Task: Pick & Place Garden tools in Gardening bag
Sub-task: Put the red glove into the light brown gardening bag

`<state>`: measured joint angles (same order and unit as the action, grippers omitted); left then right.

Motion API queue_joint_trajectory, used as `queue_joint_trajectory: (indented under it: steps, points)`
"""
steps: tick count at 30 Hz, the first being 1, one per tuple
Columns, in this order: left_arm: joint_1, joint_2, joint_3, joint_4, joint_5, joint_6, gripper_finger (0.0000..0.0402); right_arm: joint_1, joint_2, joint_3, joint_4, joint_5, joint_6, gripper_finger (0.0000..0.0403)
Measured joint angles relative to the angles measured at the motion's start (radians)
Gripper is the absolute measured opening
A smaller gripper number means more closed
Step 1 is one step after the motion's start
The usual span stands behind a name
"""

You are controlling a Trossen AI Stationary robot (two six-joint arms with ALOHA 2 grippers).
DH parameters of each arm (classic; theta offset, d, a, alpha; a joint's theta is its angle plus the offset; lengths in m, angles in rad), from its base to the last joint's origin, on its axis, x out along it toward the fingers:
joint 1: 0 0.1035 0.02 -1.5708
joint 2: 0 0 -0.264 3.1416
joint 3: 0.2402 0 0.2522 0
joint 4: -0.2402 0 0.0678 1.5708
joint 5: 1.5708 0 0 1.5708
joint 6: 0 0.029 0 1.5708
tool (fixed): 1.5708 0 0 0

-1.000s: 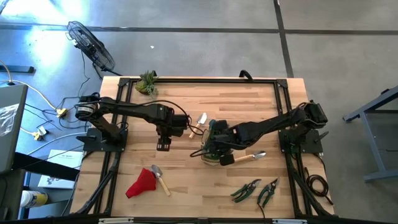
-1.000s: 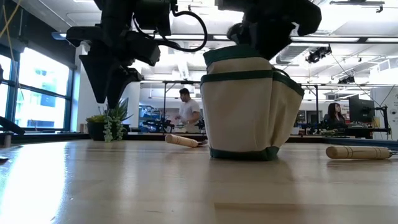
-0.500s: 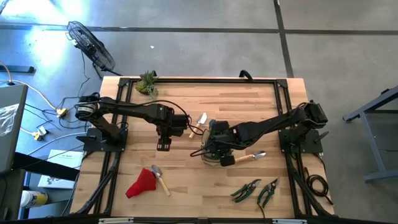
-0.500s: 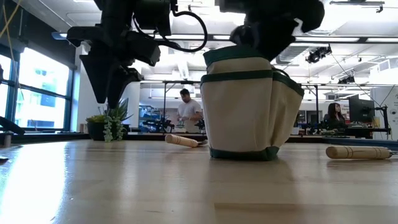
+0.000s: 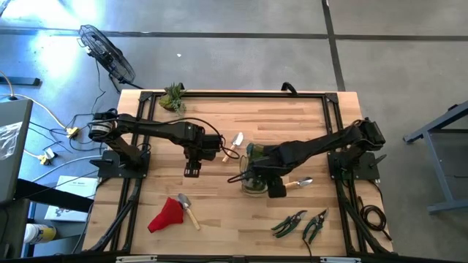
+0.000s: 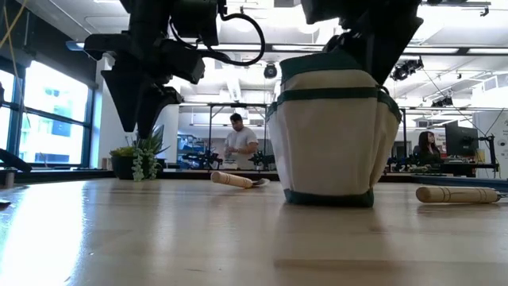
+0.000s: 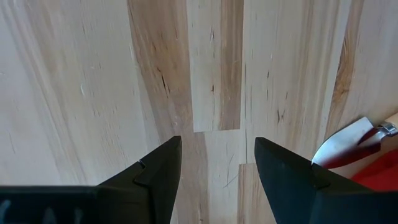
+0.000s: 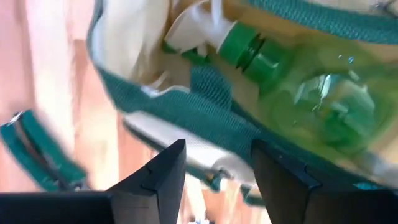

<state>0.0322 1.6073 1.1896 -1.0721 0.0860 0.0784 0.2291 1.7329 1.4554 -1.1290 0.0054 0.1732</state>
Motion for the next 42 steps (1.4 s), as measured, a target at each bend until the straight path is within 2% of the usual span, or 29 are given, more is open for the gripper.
queue_joint_trajectory:
  steps: [5, 9, 19, 23, 26, 30, 37, 42]
  points:
    - [0.000, 0.000, 0.000, -0.001, 0.001, -0.004, 0.0196, 0.000, 0.000, 0.042, -0.090, -0.013, 0.023, 0.0172]
    - [0.000, 0.000, 0.000, -0.035, 0.021, -0.078, 0.0196, -0.003, 0.000, 0.064, -0.102, 0.067, 0.091, 0.0172]
    - [-0.014, 0.000, -0.001, -0.223, -0.011, -0.288, 0.0196, -0.002, -0.050, 0.081, -0.099, 0.639, 0.289, 0.0172]
    - [-0.088, 0.000, -0.001, -0.340, -0.010, -0.353, 0.0196, 0.004, -0.106, 0.082, -0.088, 0.770, 0.326, 0.0172]
    - [-0.180, 0.000, -0.001, -0.378, 0.003, -0.340, 0.0196, 0.012, -0.140, 0.082, -0.060, 0.806, 0.321, 0.0172]
    - [-0.305, 0.000, -0.001, -0.355, 0.129, -0.363, 0.0196, 0.014, -0.157, 0.082, -0.015, 0.812, 0.291, 0.0172]
    - [-0.453, 0.000, -0.001, -0.307, 0.206, -0.691, 0.0196, -0.010, -0.157, 0.082, 0.070, 0.806, 0.198, 0.0172]
    - [-0.508, 0.000, -0.001, -0.248, 0.255, -0.758, 0.0196, -0.040, -0.157, 0.082, 0.144, 0.778, 0.131, 0.0172]
